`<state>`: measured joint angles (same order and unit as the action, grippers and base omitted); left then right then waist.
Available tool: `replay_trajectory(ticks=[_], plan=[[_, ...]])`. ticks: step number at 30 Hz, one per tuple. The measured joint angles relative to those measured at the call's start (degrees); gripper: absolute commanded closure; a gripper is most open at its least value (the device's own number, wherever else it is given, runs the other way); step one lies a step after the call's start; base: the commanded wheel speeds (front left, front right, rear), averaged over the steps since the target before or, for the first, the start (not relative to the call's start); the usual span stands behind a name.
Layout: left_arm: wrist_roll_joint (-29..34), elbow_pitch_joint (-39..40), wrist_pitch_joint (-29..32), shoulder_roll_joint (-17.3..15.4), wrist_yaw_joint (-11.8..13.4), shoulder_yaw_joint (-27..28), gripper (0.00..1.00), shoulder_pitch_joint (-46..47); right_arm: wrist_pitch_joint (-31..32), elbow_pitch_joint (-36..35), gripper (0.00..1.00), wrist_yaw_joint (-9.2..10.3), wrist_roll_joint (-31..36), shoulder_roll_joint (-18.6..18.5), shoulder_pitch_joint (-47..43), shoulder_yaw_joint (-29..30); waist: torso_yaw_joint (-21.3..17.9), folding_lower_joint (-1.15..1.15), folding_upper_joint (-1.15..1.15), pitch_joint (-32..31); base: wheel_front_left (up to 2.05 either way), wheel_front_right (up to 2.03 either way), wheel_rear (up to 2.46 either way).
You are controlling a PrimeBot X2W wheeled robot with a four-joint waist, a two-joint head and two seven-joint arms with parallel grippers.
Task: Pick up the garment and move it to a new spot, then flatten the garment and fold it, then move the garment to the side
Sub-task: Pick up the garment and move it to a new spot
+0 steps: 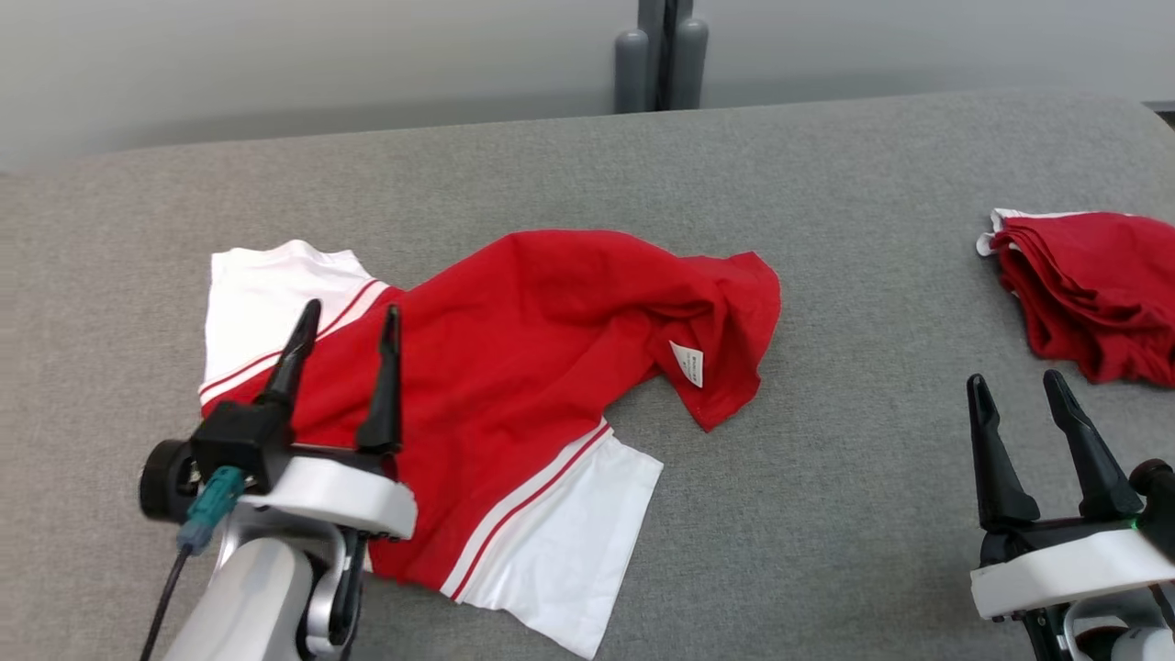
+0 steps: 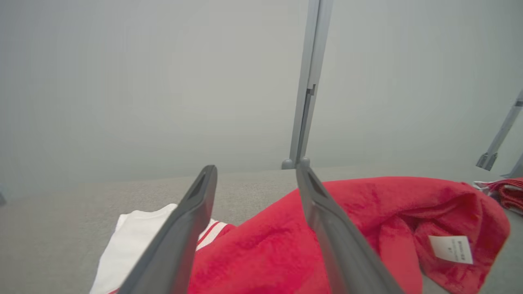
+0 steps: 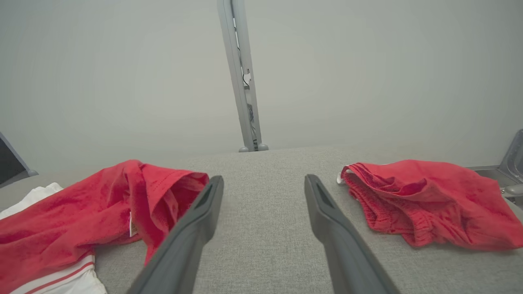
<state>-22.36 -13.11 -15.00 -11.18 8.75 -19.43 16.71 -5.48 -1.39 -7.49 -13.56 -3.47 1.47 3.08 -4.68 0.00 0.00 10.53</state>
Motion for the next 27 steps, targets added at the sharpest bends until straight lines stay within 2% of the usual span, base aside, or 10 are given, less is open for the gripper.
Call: replay_trajectory(ticks=[6, 10, 15, 27], plan=[[-0.7, 4.3, -0.1, -2.7, 0.7, 4.6, 0.0, -5.5, 1.1, -0.6, 0.0, 0.0, 0.3, -0.4, -1.1, 0.4, 2.6, 0.0, 0.0, -2.2, 0.0, 0.0, 0.0], [-0.8, 7.0, -0.2, -3.4, -0.2, 6.4, 0.0, -9.3, 1.9, -0.9, 0.0, 0.0, 0.4, -0.4, -2.1, 0.3, 3.8, 0.0, 0.0, -3.9, 0.0, 0.0, 0.0], [-0.3, 9.0, -0.2, -4.3, -1.5, 6.4, 0.0, -13.6, 2.6, -1.2, 0.0, 0.0, 0.4, -0.7, -3.4, -0.1, 4.3, 0.0, 0.0, -6.0, 0.0, 0.0, 0.0], [1.0, 12.7, 1.5, -5.7, 0.8, 5.6, 0.0, -20.2, 4.2, -2.6, 0.0, 0.0, 0.8, -0.8, -6.5, 0.1, 4.0, 0.0, 0.0, -9.4, 0.0, 0.0, 0.0]])
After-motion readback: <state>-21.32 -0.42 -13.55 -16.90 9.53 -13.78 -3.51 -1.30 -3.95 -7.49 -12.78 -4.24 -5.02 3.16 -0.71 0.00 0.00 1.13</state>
